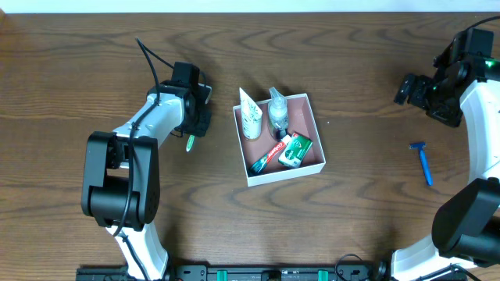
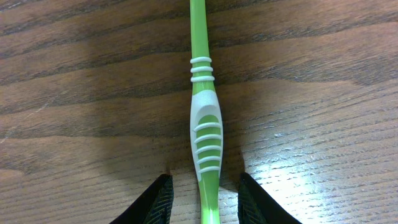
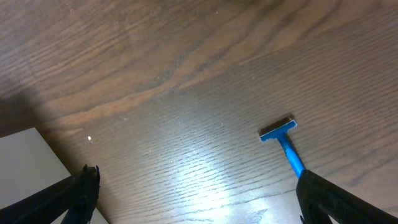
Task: Pack container
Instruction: 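Lower the left gripper onto the toothbrush handle and grasp it, then lift the toothbrush and lower it into the white box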
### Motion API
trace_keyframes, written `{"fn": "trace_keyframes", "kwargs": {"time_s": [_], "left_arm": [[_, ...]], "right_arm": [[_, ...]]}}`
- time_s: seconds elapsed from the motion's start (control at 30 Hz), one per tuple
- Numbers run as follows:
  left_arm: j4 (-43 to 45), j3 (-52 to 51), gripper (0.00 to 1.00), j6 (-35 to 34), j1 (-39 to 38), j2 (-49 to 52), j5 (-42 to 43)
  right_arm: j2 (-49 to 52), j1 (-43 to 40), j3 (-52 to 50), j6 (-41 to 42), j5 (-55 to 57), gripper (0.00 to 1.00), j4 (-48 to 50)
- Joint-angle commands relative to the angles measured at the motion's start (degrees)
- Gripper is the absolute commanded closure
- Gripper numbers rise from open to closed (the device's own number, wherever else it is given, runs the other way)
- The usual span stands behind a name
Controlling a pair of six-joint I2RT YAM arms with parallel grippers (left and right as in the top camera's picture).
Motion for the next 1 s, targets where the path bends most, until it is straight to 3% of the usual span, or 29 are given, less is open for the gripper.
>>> {"fn": "trace_keyframes", "kwargs": {"time_s": [0.0,0.03,0.17,0.3,0.63,0.8,0.97], "left_arm": [[-0.3,-0.3,0.64,-0.3,0.2,2.3,0.3],[-0.3,-0.3,0.64,-0.3,0.2,2.4,0.3],[-0.2,-0.3,0.86,-0.3,0.2,2.4,0.3],[0.3,-0.3,0.94,-0.3,0.3,2.3,0.3],[0.7,2.3,0.94,-0.8,2.9,-2.2,-3.9],[0.8,3.8,0.94,-6.8,8.2,-11.3,-4.9],[0.9,4.0,0.94,-8.6,11.2,-24.9,4.0]], "right_arm": [[0.3,-0.5,-0.2,0.6,-0.2,0.01,0.0],[0.3,-0.5,-0.2,0.6,-0.2,0.01,0.0],[0.3,-0.5,-0.2,0.6,-0.2,0.01,0.0],[0.3,-0.5,-0.2,0.6,-0.2,0.01,0.0],[0.3,-0.5,-0.2,0.6,-0.2,0.01,0.0],[0.3,-0.5,-0.2,0.6,-0.2,0.01,0.0],[0.3,-0.5,-0.2,0.6,-0.2,0.01,0.0]]}}
